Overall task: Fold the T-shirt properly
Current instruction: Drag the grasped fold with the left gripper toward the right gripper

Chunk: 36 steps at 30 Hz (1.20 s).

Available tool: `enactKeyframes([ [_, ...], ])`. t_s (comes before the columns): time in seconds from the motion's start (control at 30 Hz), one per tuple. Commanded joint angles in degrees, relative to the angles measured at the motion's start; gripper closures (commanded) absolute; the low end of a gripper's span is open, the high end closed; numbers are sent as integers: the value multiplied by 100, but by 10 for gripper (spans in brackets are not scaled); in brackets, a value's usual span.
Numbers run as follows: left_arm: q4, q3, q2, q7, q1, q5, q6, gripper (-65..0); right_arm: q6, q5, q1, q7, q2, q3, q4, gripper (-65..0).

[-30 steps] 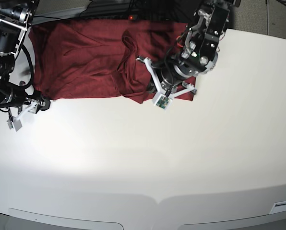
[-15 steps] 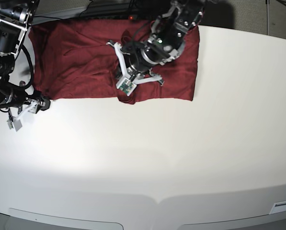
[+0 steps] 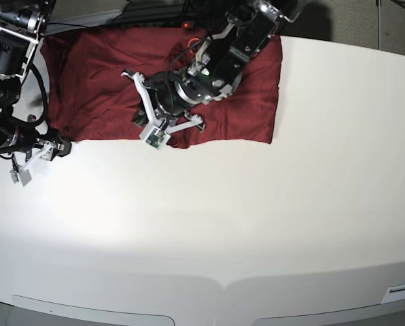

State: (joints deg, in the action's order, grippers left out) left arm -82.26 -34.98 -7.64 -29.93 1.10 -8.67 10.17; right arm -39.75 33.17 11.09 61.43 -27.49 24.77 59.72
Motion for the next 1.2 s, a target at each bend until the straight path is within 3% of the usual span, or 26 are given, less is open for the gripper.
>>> enactKeyframes([
  [0.0, -243, 133, -74, 122, -96, 66, 2, 0, -25, -15, 63, 48, -105, 17, 63, -315],
  [0.2, -907, 1091, -74, -566, -94, 643, -455, 0, -25, -15, 63, 44, -105, 17, 63, -315],
  [0.37, -911, 1517, -74, -616, 210, 1137, -444, 0, -25, -15, 63, 42, -105, 17, 63, -315],
  [0.53, -911, 1502, -76, -4, 824, 1233, -437, 0, -25, -15, 63, 42, -107, 17, 63, -315],
  [0.7, -898, 1434, -76, 146, 1165, 1233, -439, 0, -25, -15, 63, 31, -105, 17, 63, -315],
  [0.93, -466, 638, -83, 426, 1187, 1239, -439, 0, -25, -17, 63, 33, -107, 17, 63, -315],
  [1.03, -269, 278, -94, 535, 1095, 1742, -490, 0, -25, -15, 63, 33, -107, 17, 63, -315],
  [1.17, -256, 72, -101, 671, 879, 1582, -595, 0, -25, -15, 63, 28, -107, 17, 63, -315],
])
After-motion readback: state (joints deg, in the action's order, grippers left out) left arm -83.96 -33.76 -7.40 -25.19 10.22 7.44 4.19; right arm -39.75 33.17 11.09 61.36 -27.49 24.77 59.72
